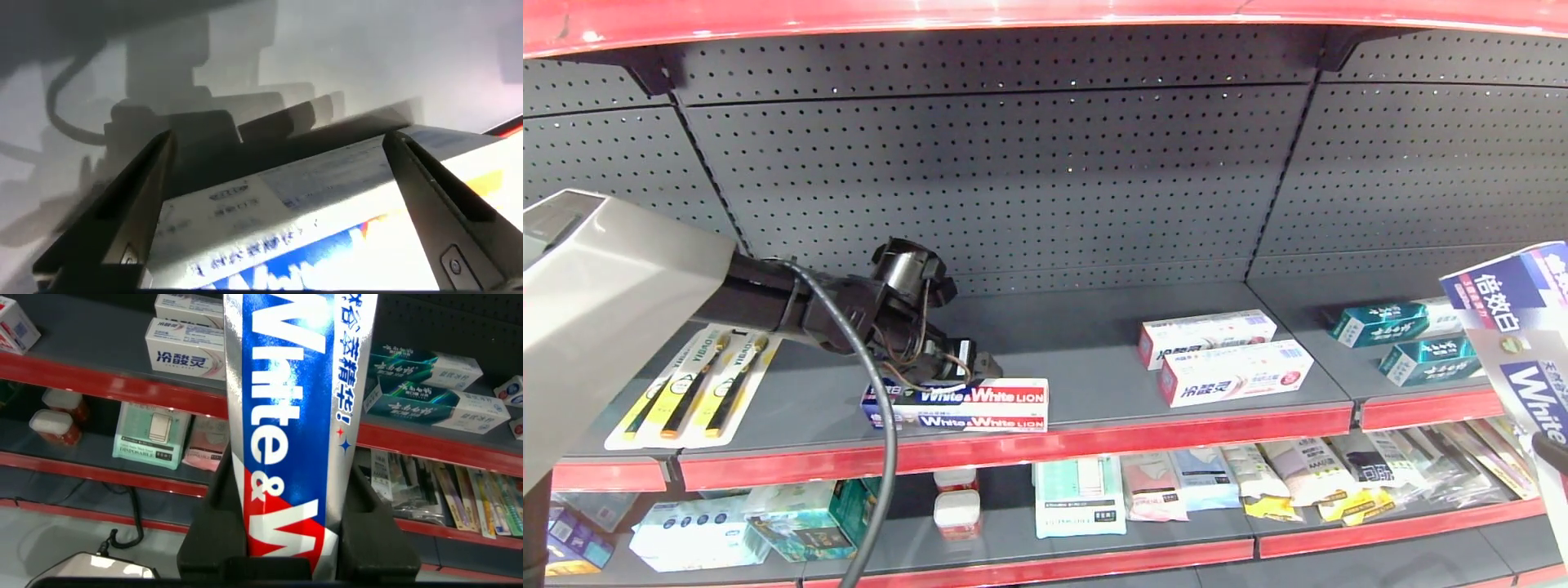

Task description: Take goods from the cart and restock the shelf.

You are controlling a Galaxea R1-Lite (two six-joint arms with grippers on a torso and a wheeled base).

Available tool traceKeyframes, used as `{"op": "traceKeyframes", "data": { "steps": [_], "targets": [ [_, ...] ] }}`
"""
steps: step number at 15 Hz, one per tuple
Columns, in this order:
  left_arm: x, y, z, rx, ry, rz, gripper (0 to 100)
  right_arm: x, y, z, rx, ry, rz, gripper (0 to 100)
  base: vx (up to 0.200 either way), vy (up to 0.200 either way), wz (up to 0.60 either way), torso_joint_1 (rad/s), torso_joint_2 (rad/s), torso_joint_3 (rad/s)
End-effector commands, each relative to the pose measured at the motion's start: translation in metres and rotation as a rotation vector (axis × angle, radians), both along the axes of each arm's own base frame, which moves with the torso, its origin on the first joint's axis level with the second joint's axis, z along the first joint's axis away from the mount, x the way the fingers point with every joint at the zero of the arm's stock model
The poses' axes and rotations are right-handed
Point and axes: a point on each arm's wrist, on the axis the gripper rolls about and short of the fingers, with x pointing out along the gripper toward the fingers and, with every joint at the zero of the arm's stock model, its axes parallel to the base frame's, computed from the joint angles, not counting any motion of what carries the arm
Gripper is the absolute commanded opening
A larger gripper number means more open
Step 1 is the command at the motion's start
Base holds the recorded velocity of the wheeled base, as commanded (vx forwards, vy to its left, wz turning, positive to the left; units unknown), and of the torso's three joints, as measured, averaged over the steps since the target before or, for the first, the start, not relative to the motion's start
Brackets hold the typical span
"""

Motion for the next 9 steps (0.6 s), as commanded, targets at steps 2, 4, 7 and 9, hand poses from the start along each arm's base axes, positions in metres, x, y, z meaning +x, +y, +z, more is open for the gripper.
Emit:
{"op": "traceKeyframes", "data": {
  "steps": [2, 4, 7, 9],
  "targets": [
    [-0.0054, 0.0047, -0.0015, 0.008, 0.015, 0.006, 100, 0.0001, 0.0001, 0.0000, -0.001, 0.000, 0.002, 0, 0.000, 0.000, 0.00, 0.000, 0.00, 0.000],
    [-0.0080, 0.0057, -0.0024, 0.011, 0.021, 0.005, 100, 0.0001, 0.0000, 0.0000, 0.001, 0.000, 0.000, 0, 0.000, 0.000, 0.00, 0.000, 0.00, 0.000],
    [-0.0060, 0.0107, -0.0032, 0.013, 0.022, 0.014, 100, 0.0000, 0.0000, -0.0005, 0.001, 0.002, 0.002, 0, 0.000, 0.000, 0.00, 0.000, 0.00, 0.000],
    [-0.0052, 0.0117, -0.0037, 0.012, 0.020, 0.018, 100, 0.0003, 0.0000, -0.0006, 0.001, 0.003, 0.002, 0, 0.000, 0.000, 0.00, 0.000, 0.00, 0.000]
  ]
}}
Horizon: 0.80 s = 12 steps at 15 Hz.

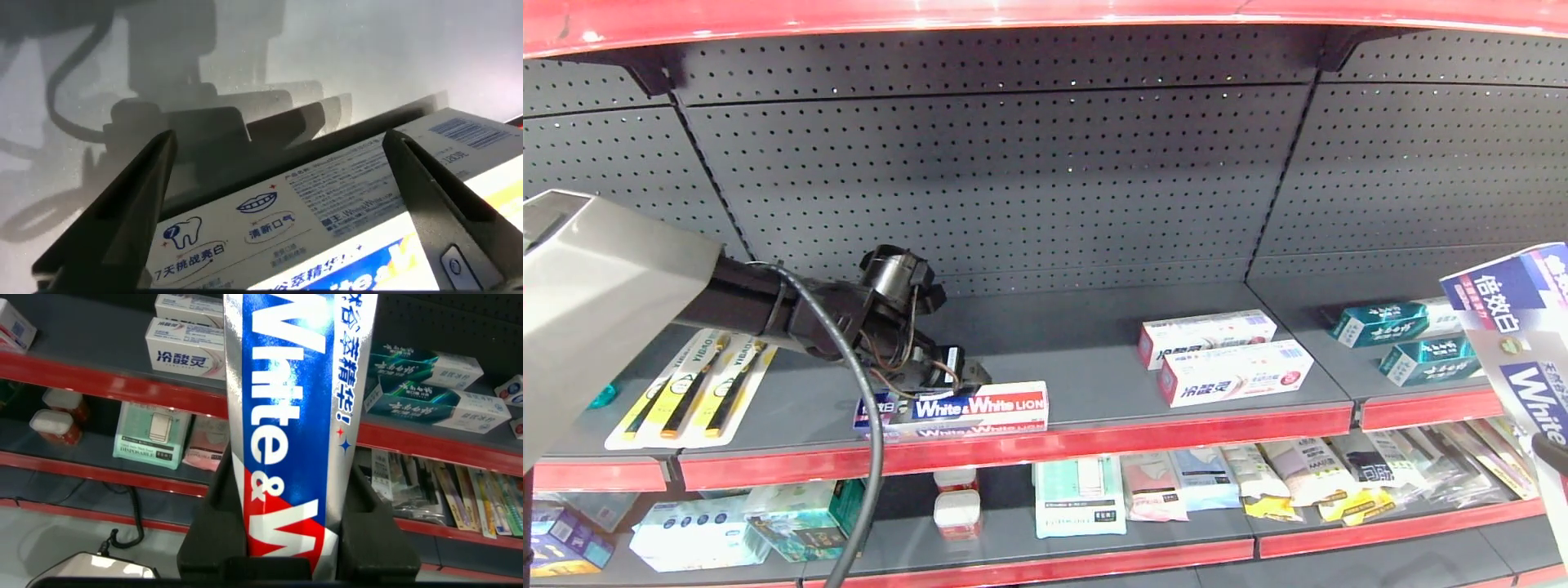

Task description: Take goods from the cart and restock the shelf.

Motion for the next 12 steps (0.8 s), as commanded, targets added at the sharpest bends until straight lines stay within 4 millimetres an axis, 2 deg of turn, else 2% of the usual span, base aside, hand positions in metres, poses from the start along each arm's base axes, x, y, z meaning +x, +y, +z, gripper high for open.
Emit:
{"op": "traceKeyframes", "data": {
  "steps": [1, 6, 9, 12],
  "targets": [
    [0.001, 0.000, 0.001, -0.002, -0.003, 0.002, 100, 0.000, 0.000, 0.000, -0.001, 0.001, 0.002, 0, 0.000, 0.000, 0.00, 0.000, 0.00, 0.000],
    [0.005, -0.001, 0.004, -0.034, -0.047, -0.008, 100, 0.002, 0.000, -0.001, 0.001, 0.011, 0.000, 0, 0.000, 0.000, 0.00, 0.000, 0.00, 0.000],
    [0.006, 0.008, 0.001, -0.033, -0.056, 0.017, 100, 0.002, 0.000, -0.004, 0.001, 0.020, 0.002, 0, 0.000, 0.000, 0.00, 0.000, 0.00, 0.000],
    [0.005, 0.018, 0.015, -0.041, -0.095, 0.042, 100, 0.003, 0.000, -0.003, 0.004, 0.022, 0.001, 0, 0.000, 0.000, 0.00, 0.000, 0.00, 0.000]
  ]
}}
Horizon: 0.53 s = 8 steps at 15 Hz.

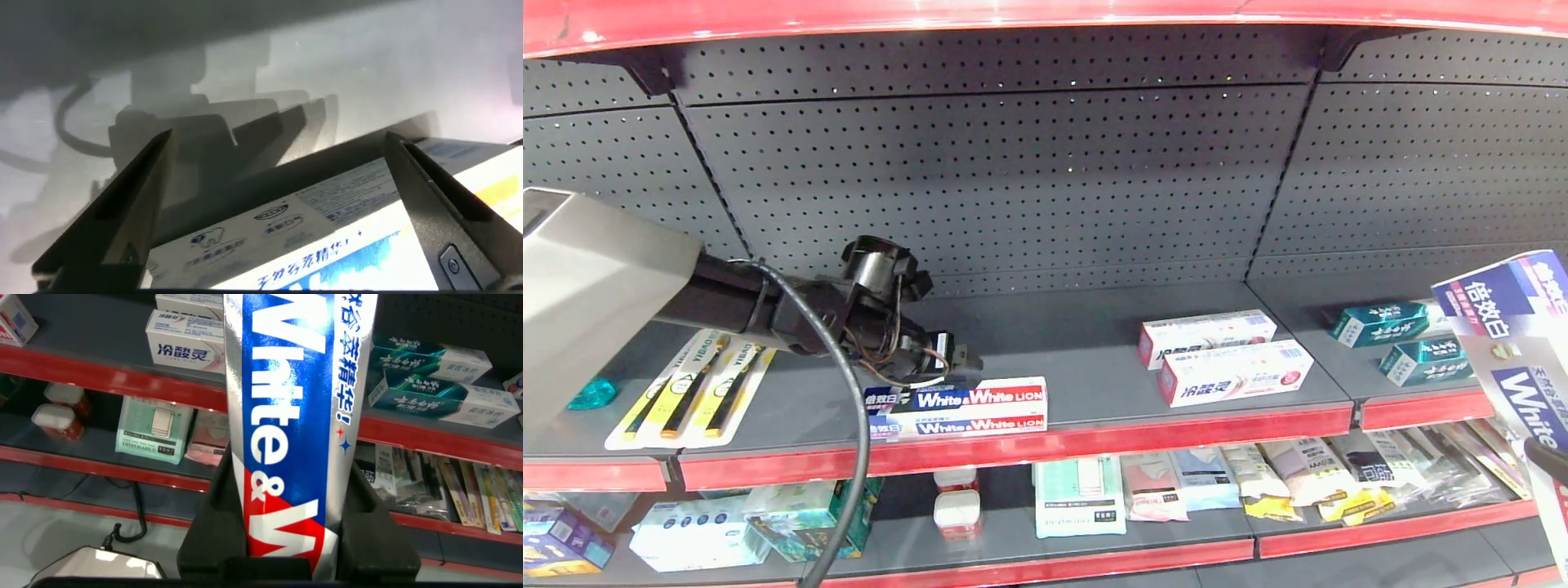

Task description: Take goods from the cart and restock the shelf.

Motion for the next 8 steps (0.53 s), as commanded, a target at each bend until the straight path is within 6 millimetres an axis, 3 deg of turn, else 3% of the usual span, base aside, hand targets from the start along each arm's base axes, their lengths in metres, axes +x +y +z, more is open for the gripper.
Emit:
{"op": "traceKeyframes", "data": {
  "steps": [1, 4, 8],
  "targets": [
    [-0.003, 0.006, 0.013, -0.012, -0.047, 0.014, 100, 0.001, 0.000, 0.000, 0.001, 0.006, 0.002, 0, 0.000, 0.000, 0.00, 0.000, 0.00, 0.000],
    [-0.016, 0.016, 0.026, -0.023, -0.109, 0.040, 100, 0.005, 0.000, 0.000, 0.001, 0.010, 0.004, 0, 0.000, 0.000, 0.00, 0.000, 0.00, 0.000],
    [-0.048, 0.030, 0.042, -0.007, -0.134, 0.077, 100, 0.005, 0.000, 0.001, 0.002, 0.009, 0.005, 0, 0.000, 0.000, 0.00, 0.000, 0.00, 0.000]
  ]
}}
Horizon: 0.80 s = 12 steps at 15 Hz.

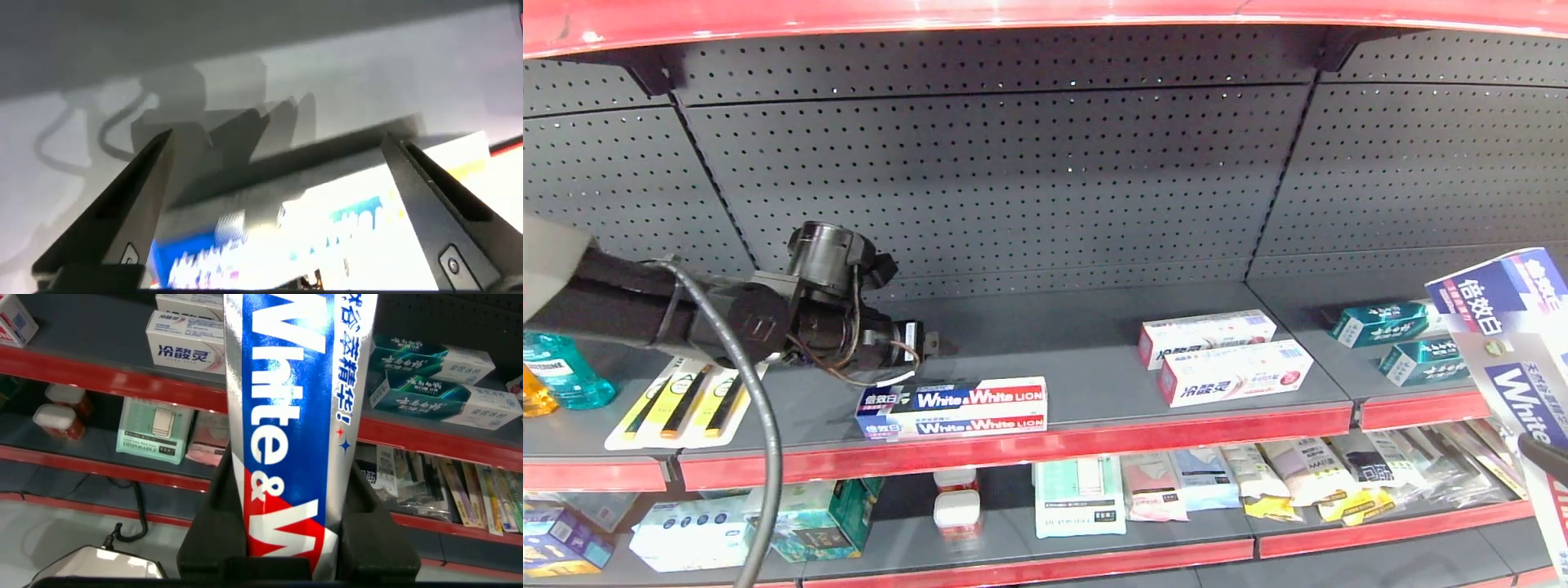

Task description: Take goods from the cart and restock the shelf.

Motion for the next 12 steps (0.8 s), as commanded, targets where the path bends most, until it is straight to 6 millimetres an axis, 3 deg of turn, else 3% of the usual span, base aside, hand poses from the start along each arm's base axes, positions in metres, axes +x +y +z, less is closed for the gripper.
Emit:
{"op": "traceKeyframes", "data": {
  "steps": [1, 4, 7, 8, 9, 10, 12],
  "targets": [
    [-0.027, 0.008, 0.017, -0.009, -0.046, 0.011, 100, 0.001, 0.000, 0.000, 0.000, 0.001, 0.001, 0, 0.000, 0.000, 0.00, 0.000, 0.00, 0.000],
    [-0.063, 0.018, 0.019, -0.018, -0.089, 0.014, 100, 0.000, 0.000, -0.001, -0.002, 0.005, -0.005, 0, 0.000, 0.000, 0.00, 0.000, 0.00, 0.000],
    [-0.103, 0.042, 0.020, -0.020, -0.126, 0.068, 100, 0.000, 0.000, -0.003, -0.002, 0.021, -0.005, 0, 0.000, 0.000, 0.00, 0.000, 0.00, 0.000],
    [-0.103, 0.042, 0.020, -0.020, -0.126, 0.068, 100, 0.000, 0.000, -0.003, -0.002, 0.021, -0.005, 0, 0.000, 0.000, 0.00, 0.000, 0.00, 0.000],
    [-0.143, 0.053, 0.028, -0.037, -0.185, 0.074, 100, -0.001, 0.000, -0.009, -0.004, 0.039, -0.005, 0, 0.000, 0.000, 0.00, 0.000, 0.00, 0.000],
    [-0.148, 0.054, 0.028, -0.038, -0.193, 0.074, 100, -0.001, 0.000, -0.009, -0.004, 0.040, -0.005, 0, 0.000, 0.000, 0.00, 0.000, 0.00, 0.000],
    [-0.204, 0.062, 0.046, -0.067, -0.338, 0.040, 100, 0.000, 0.000, -0.010, -0.010, 0.046, 0.000, 0, 0.000, 0.000, 0.00, 0.000, 0.00, 0.000]
  ]
}}
